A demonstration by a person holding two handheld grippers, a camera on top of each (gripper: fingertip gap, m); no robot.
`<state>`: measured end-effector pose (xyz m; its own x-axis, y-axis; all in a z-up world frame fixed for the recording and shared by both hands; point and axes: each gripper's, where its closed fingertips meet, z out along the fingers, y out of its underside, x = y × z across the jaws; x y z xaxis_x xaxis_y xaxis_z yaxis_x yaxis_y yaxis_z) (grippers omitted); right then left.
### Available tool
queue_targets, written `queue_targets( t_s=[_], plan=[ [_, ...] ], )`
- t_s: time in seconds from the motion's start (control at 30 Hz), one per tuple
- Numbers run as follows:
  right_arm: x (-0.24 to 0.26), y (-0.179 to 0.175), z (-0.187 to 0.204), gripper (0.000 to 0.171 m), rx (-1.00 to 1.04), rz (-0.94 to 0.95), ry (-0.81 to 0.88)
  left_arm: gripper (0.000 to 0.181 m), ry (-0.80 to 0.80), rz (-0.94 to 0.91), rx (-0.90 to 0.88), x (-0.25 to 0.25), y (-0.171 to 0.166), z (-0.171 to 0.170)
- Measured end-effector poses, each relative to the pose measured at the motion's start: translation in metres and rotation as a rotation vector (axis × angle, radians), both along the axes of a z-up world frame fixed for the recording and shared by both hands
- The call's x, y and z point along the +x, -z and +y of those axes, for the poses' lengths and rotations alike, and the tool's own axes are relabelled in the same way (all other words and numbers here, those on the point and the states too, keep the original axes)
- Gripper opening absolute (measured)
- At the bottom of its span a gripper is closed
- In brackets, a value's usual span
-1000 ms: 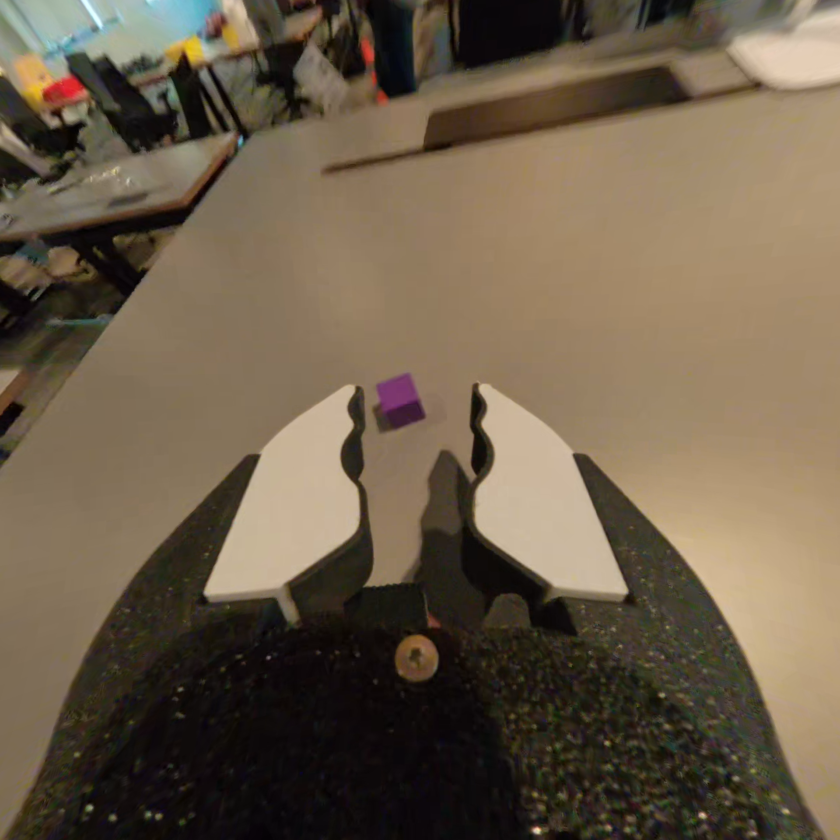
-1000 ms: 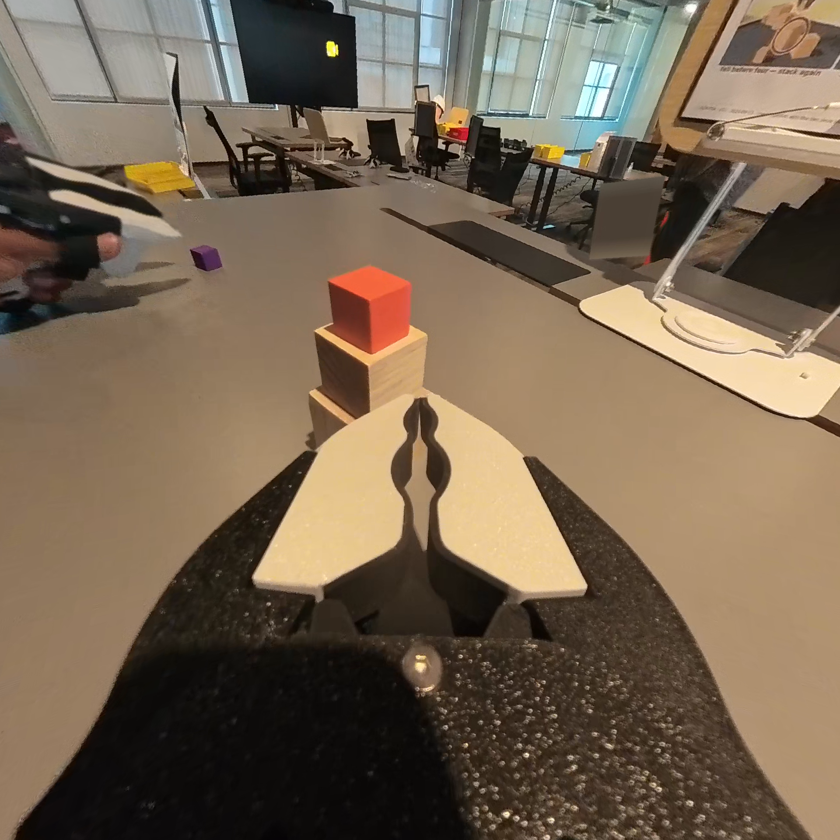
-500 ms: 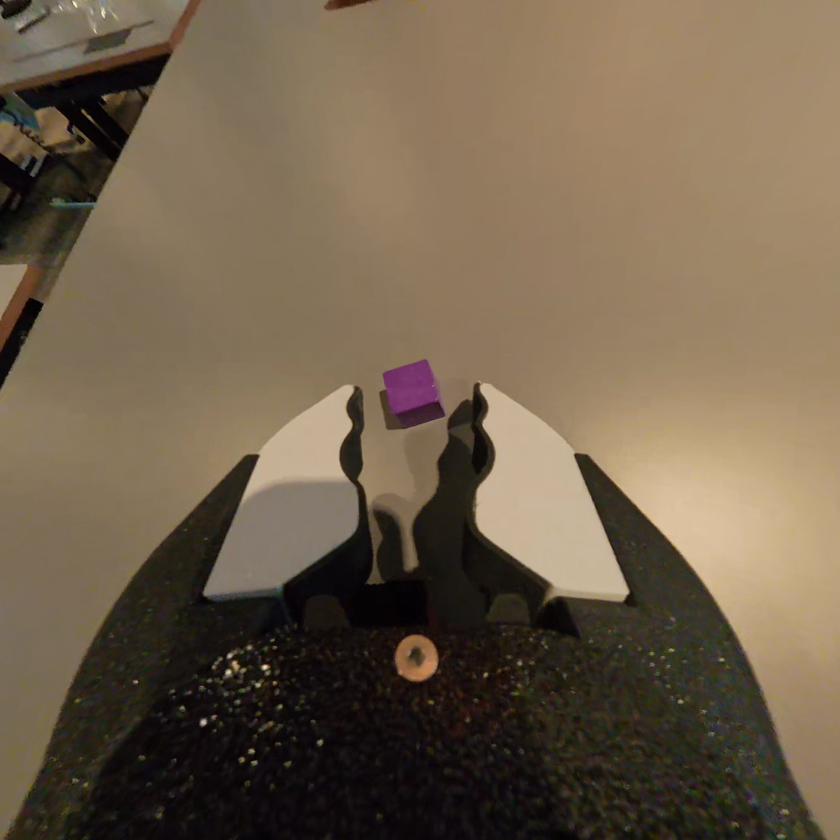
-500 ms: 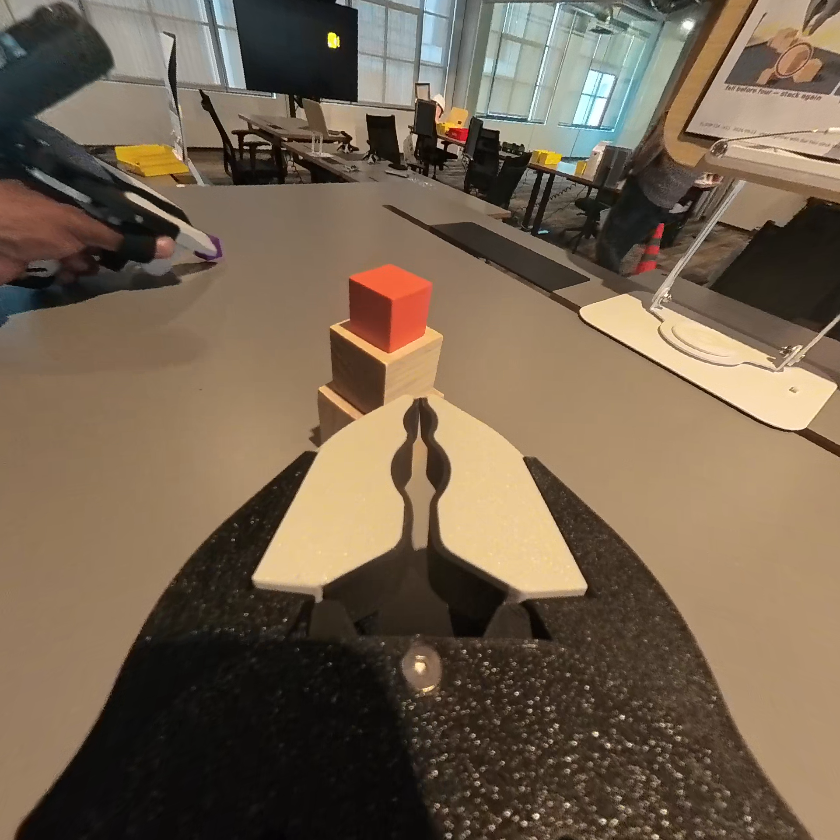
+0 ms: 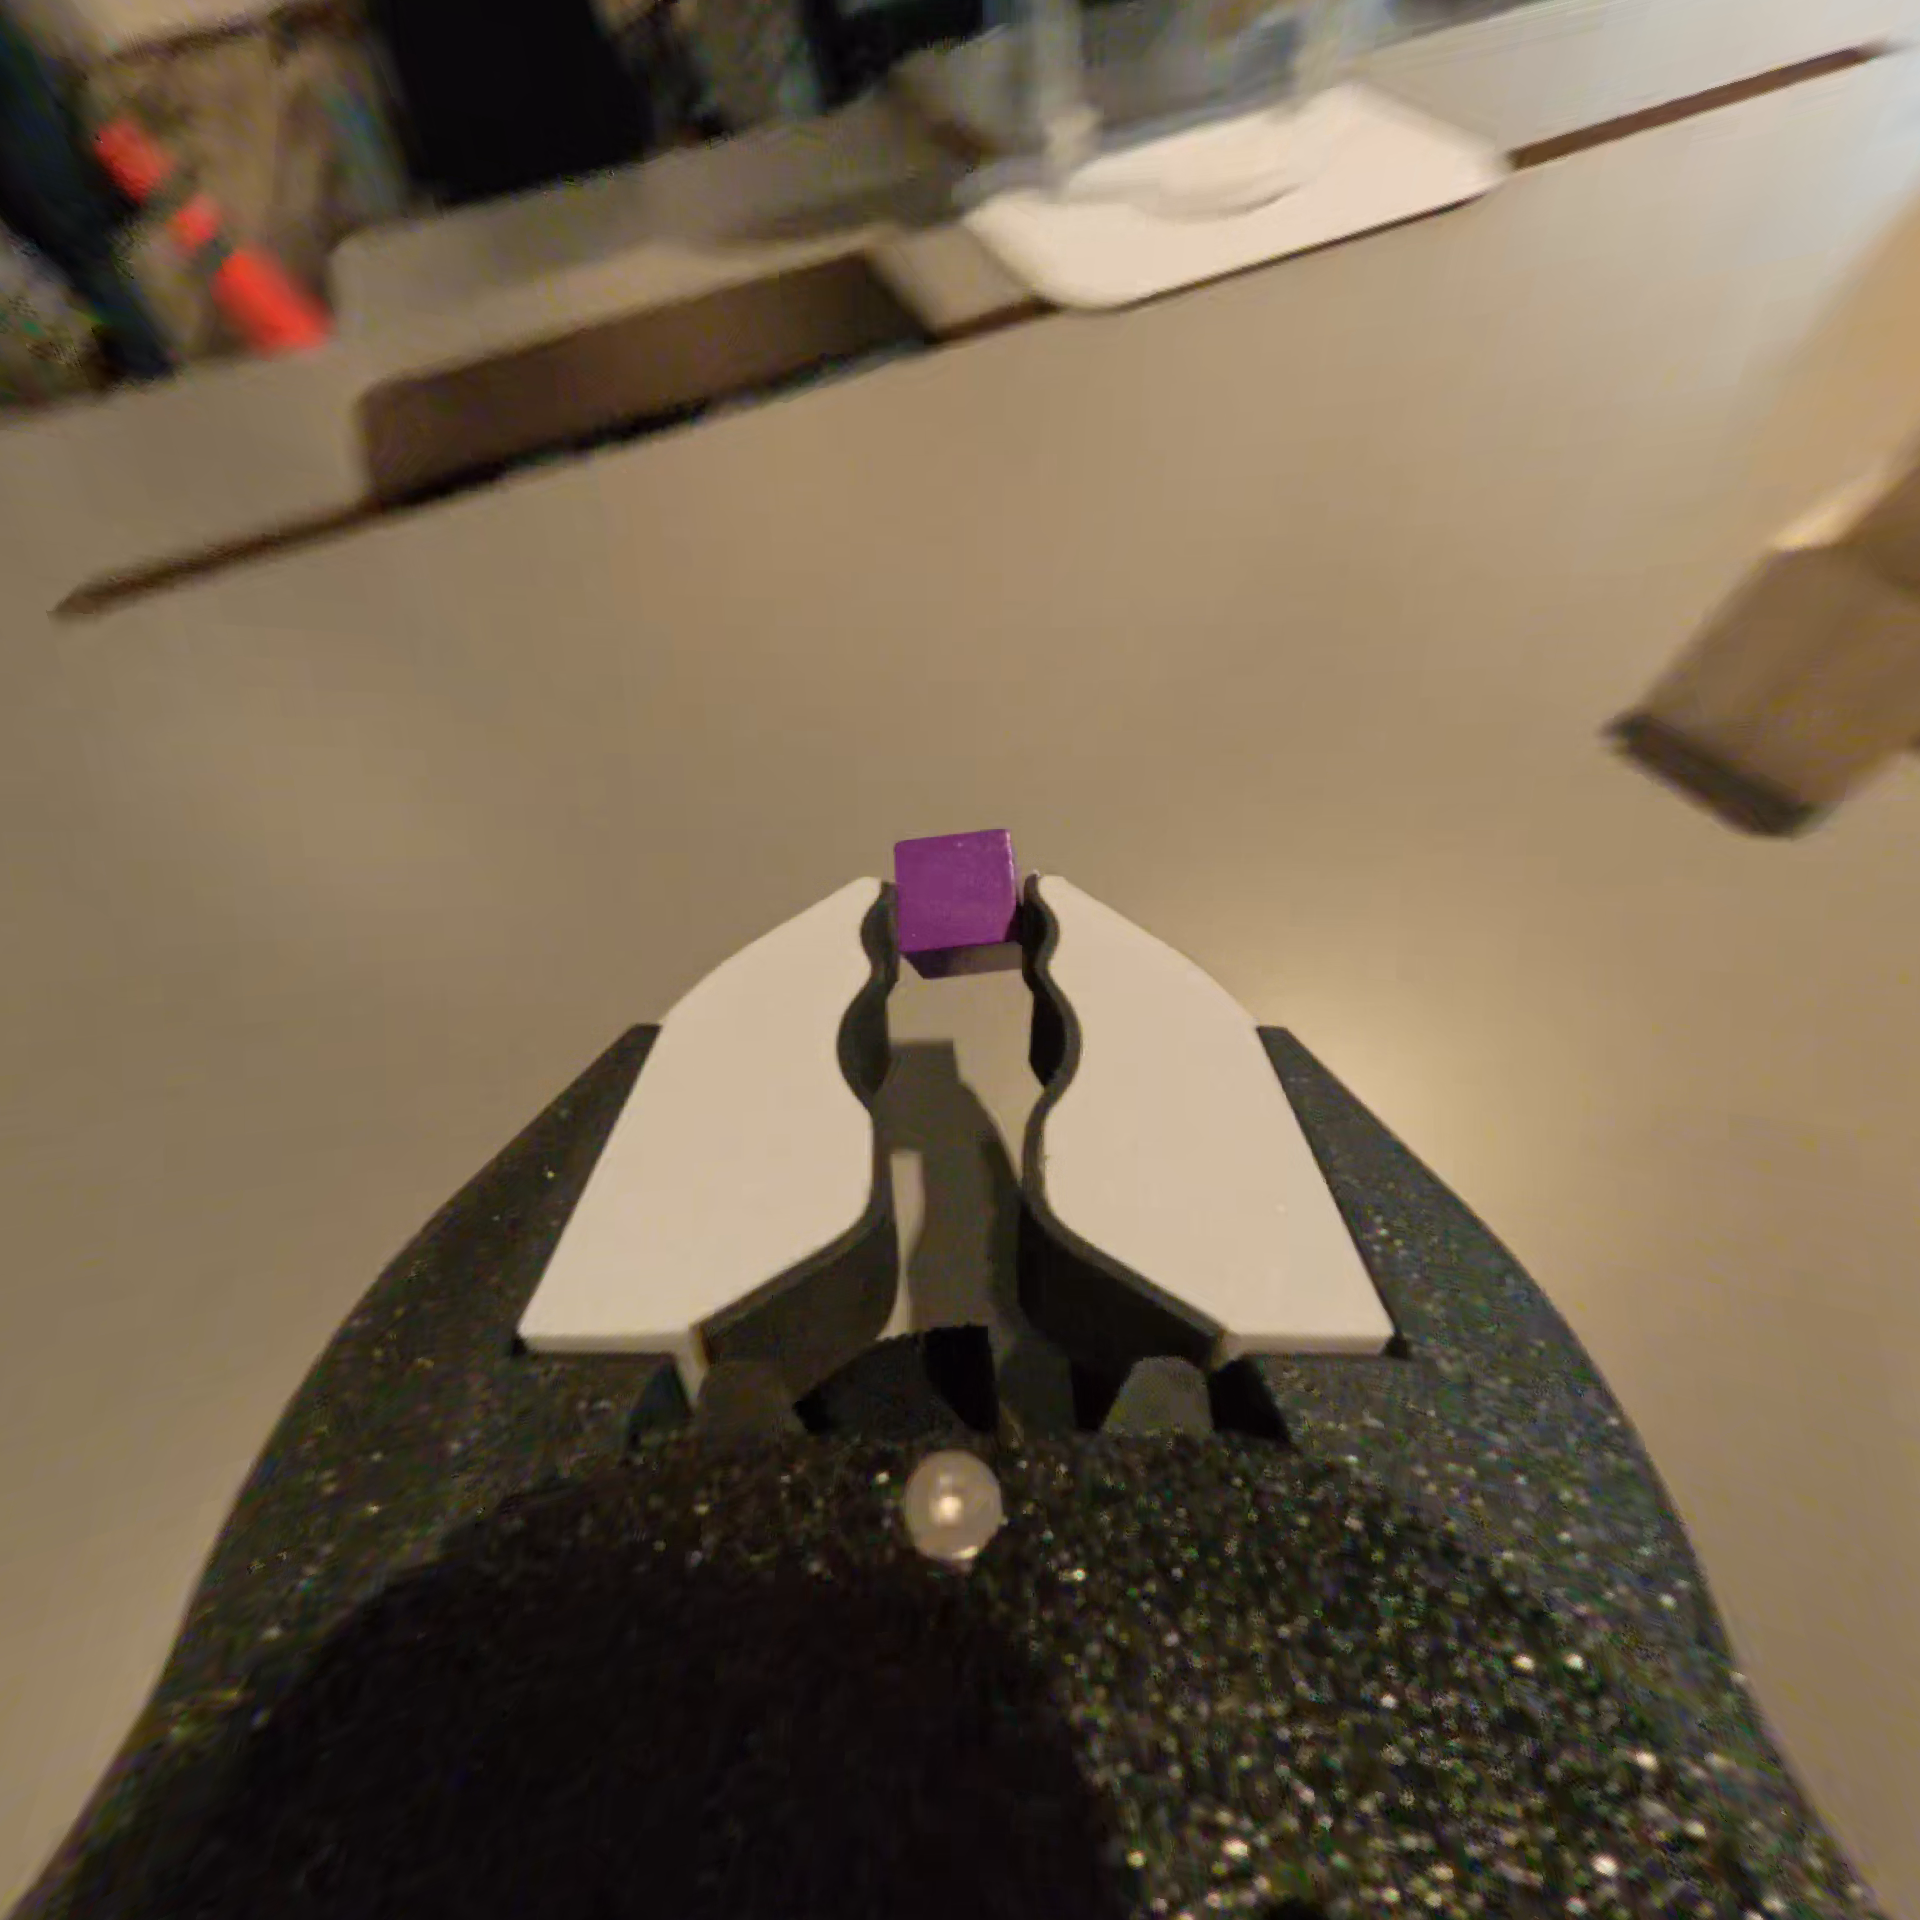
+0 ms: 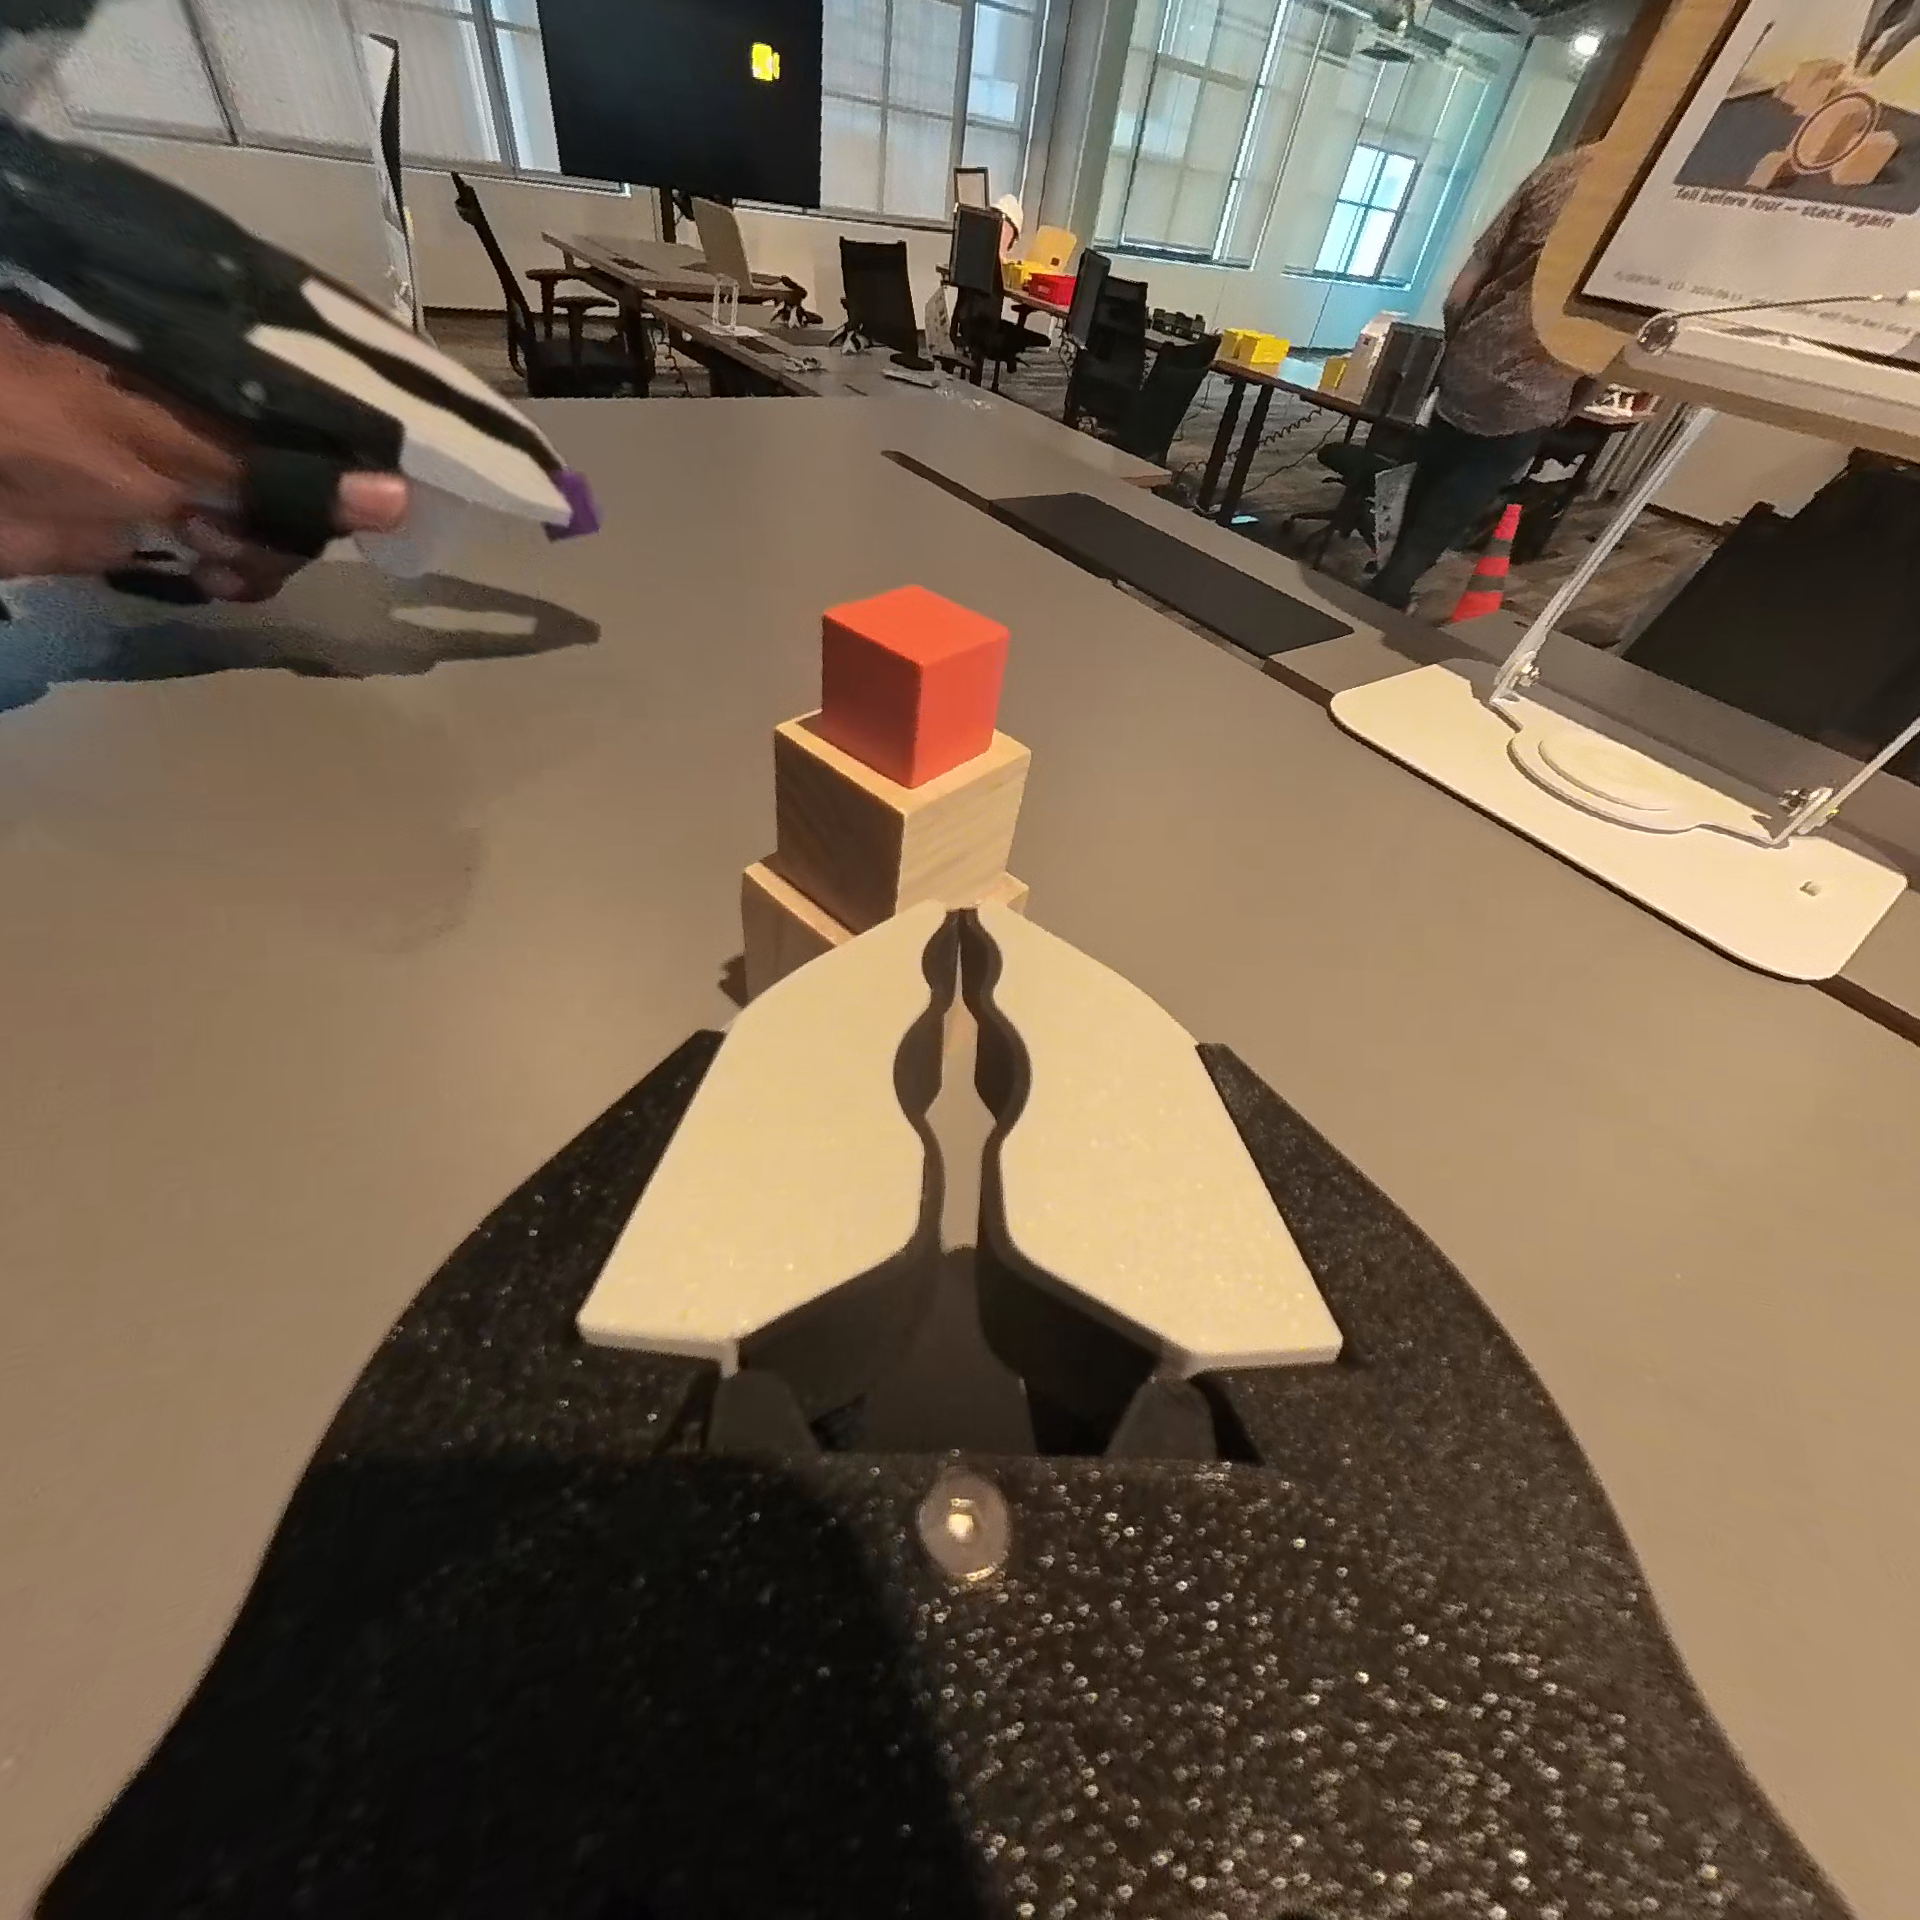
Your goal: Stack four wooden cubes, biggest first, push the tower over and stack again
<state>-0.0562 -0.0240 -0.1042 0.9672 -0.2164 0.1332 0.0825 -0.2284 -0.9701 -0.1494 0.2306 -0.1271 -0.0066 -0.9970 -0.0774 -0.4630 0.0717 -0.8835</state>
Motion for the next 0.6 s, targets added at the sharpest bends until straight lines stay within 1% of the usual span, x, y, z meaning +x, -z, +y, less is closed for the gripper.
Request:
queue_targets(
  t_s=[0.1, 0.17, 0.23, 0.3, 0.43, 0.5, 0.6],
  plan=[
    [0.000, 0.000, 0.000, 0.000, 0.003, 0.006, -0.002, 0.022, 0.290, -0.084, 0.067, 0.017, -0.037, -0.057],
    [0.001, -0.001, -0.001, 0.000, 0.013, 0.012, -0.003, 0.022, 0.457, -0.127, 0.100, 0.026, -0.063, -0.094],
    [0.001, -0.002, -0.002, 0.000, 0.022, 0.020, -0.003, 0.022, 0.596, -0.152, 0.120, 0.033, -0.085, -0.127],
    [0.002, -0.003, -0.002, 0.000, 0.027, 0.025, -0.002, 0.022, 0.693, -0.145, 0.127, 0.043, -0.100, -0.153],
    [0.000, -0.003, -0.002, 0.000, 0.027, 0.011, -0.009, 0.022, 0.803, -0.055, 0.125, 0.066, -0.107, -0.191],
    [-0.001, -0.003, -0.002, 0.000, 0.023, 0.005, -0.012, 0.022, 0.860, -0.001, 0.124, 0.074, -0.102, -0.205],
    [-0.002, -0.003, -0.001, 0.000, 0.021, 0.003, -0.013, 0.022, 0.911, 0.067, 0.164, 0.082, -0.089, -0.215]
  ],
)
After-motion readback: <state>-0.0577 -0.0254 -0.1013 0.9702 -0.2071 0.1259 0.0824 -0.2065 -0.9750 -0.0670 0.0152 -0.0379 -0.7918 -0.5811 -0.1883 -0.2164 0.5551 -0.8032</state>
